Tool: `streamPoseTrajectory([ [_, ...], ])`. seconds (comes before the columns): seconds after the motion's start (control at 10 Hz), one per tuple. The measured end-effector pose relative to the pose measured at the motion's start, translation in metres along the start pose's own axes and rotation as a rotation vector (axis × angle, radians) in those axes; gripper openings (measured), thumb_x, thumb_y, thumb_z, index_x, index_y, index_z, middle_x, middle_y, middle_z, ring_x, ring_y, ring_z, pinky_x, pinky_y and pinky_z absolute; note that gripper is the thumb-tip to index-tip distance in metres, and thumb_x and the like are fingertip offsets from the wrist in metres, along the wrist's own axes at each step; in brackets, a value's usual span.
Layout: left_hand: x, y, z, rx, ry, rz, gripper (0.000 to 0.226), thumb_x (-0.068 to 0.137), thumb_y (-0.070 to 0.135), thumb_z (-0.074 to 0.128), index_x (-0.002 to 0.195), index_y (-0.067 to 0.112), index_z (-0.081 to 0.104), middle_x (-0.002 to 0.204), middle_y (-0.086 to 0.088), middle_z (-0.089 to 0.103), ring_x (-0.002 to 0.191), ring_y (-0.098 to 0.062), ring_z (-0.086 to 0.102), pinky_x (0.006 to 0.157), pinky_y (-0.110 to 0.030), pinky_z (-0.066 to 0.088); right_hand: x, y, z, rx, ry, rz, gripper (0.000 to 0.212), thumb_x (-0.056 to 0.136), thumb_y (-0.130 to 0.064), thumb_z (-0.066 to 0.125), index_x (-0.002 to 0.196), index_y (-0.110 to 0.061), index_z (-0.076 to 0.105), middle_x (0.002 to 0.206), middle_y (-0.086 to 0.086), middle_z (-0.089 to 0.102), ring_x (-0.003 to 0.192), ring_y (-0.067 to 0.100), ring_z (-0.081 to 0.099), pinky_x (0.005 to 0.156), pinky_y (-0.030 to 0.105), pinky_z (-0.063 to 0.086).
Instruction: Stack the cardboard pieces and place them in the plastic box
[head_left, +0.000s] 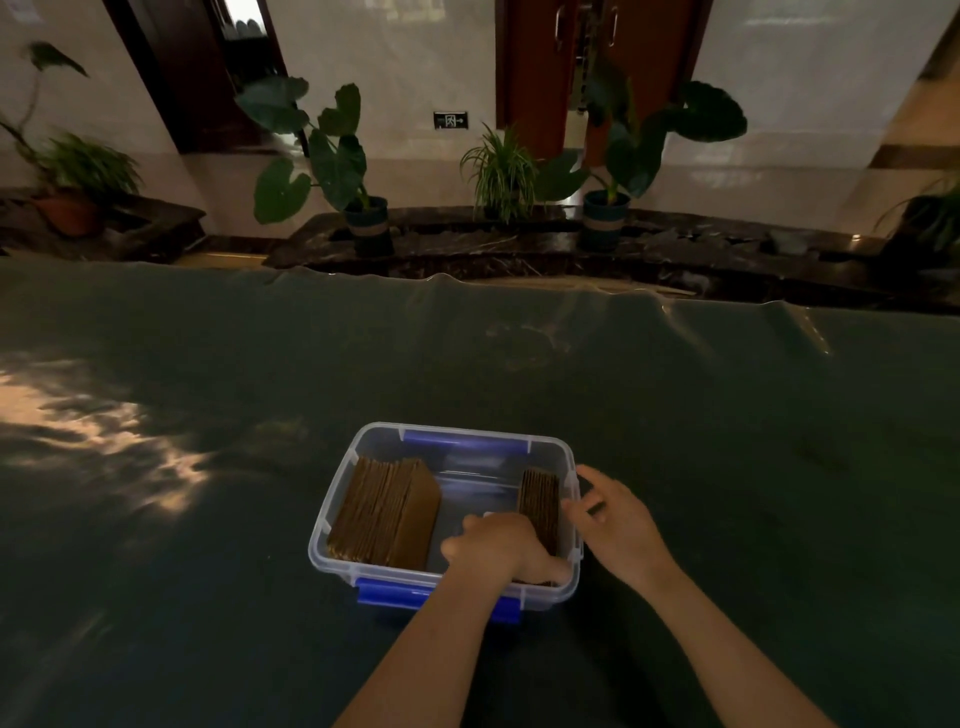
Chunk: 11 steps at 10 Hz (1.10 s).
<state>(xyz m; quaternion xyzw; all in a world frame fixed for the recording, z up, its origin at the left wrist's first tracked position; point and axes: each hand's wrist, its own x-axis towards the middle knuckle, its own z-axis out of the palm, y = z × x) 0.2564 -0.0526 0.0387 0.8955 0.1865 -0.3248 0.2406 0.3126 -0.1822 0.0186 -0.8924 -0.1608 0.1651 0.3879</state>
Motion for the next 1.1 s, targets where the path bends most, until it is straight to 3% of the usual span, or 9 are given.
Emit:
streamPoseTrajectory([
  [0.1, 0.001, -0.001, -0.004, -0.031, -0.037, 0.054, 0.057, 0.070, 0.053, 0.058, 0.113, 0.017, 0.055, 0.120, -0.011, 0.056, 0.115, -0.032, 0.048, 0.105, -0.051, 0.034, -0.005, -0.001, 0.005, 0.104, -0.006, 0.000, 0.035, 0.091, -0.021, 0.052, 0.125, -0.025, 0.049, 0.089, -0.011, 0.059, 0.078, -0.002, 0.056, 0.063, 0.013, 0.041],
  [0.3, -0.001, 0.004, -0.001, -0.090, -0.048, 0.106, 0.049, 0.072, 0.043, 0.056, 0.110, 0.013, 0.057, 0.117, -0.017, 0.058, 0.111, -0.034, 0.052, 0.103, -0.053, 0.038, -0.009, -0.006, 0.003, 0.152, -0.041, 0.035, 0.033, 0.095, -0.017, 0.046, 0.127, -0.022, 0.049, 0.108, 0.006, 0.063, 0.100, 0.014, 0.059, 0.091, 0.033, 0.049],
  [0.4, 0.000, 0.005, 0.006, -0.102, 0.014, 0.113, 0.046, 0.077, 0.043, 0.053, 0.110, 0.010, 0.058, 0.116, -0.017, 0.059, 0.111, -0.034, 0.052, 0.104, -0.053, 0.037, -0.014, -0.007, 0.001, 0.211, -0.068, 0.028, 0.031, 0.095, -0.019, 0.045, 0.124, -0.029, 0.050, 0.110, 0.004, 0.063, 0.104, 0.015, 0.059, 0.092, 0.036, 0.050],
  [0.5, 0.001, 0.005, 0.008, -0.118, 0.065, 0.092, 0.047, 0.081, 0.047, 0.051, 0.112, 0.011, 0.057, 0.118, -0.015, 0.059, 0.115, -0.033, 0.050, 0.106, -0.053, 0.034, -0.017, -0.008, 0.001, 0.317, -0.068, 0.040, 0.029, 0.094, -0.019, 0.046, 0.108, -0.044, 0.052, 0.103, -0.002, 0.066, 0.098, 0.009, 0.062, 0.078, 0.023, 0.051],
  [0.6, -0.004, 0.008, 0.010, -0.082, 0.111, 0.065, 0.049, 0.084, 0.048, 0.048, 0.114, 0.009, 0.056, 0.122, -0.016, 0.058, 0.119, -0.033, 0.048, 0.109, -0.053, 0.030, -0.019, -0.008, 0.005, 0.430, -0.032, 0.112, 0.028, 0.093, -0.023, 0.048, 0.106, -0.048, 0.050, 0.094, -0.005, 0.066, 0.087, 0.004, 0.062, 0.068, 0.019, 0.046],
  [0.7, -0.009, 0.008, 0.012, -0.086, 0.148, 0.075, 0.047, 0.085, 0.044, 0.049, 0.113, 0.008, 0.057, 0.121, -0.015, 0.059, 0.118, -0.032, 0.049, 0.109, -0.050, 0.031, -0.019, -0.006, 0.008, 0.470, -0.020, 0.165, 0.040, 0.092, -0.028, 0.050, 0.131, -0.033, 0.042, 0.101, 0.002, 0.065, 0.092, 0.010, 0.062, 0.079, 0.029, 0.051],
  [0.8, -0.013, 0.007, 0.010, -0.137, 0.205, 0.088, 0.044, 0.084, 0.044, 0.051, 0.112, 0.009, 0.057, 0.119, -0.013, 0.060, 0.114, -0.028, 0.051, 0.107, -0.046, 0.036, -0.020, -0.001, 0.010, 0.489, -0.032, 0.242, 0.056, 0.092, -0.035, 0.049, 0.142, -0.023, 0.028, 0.116, 0.010, 0.061, 0.101, 0.020, 0.061, 0.082, 0.033, 0.050],
  [0.9, -0.021, 0.006, 0.006, -0.165, 0.228, 0.089, 0.044, 0.084, 0.043, 0.053, 0.115, 0.012, 0.055, 0.120, -0.011, 0.059, 0.114, -0.027, 0.051, 0.105, -0.044, 0.039, -0.021, -0.001, 0.006, 0.516, -0.038, 0.303, 0.056, 0.093, -0.037, 0.047, 0.142, -0.021, 0.028, 0.125, 0.013, 0.058, 0.103, 0.023, 0.059, 0.073, 0.029, 0.048],
  [1.1, -0.051, -0.001, -0.025, -0.432, 0.113, 0.120, 0.029, 0.089, 0.033, 0.052, 0.113, 0.017, 0.056, 0.115, -0.006, 0.061, 0.106, -0.018, 0.057, 0.101, -0.039, 0.045, -0.035, -0.003, -0.027, 0.584, 0.132, 0.321, 0.043, 0.093, -0.034, 0.046, 0.132, -0.016, 0.044, 0.111, 0.005, 0.060, 0.091, 0.016, 0.059, 0.076, 0.031, 0.047],
])
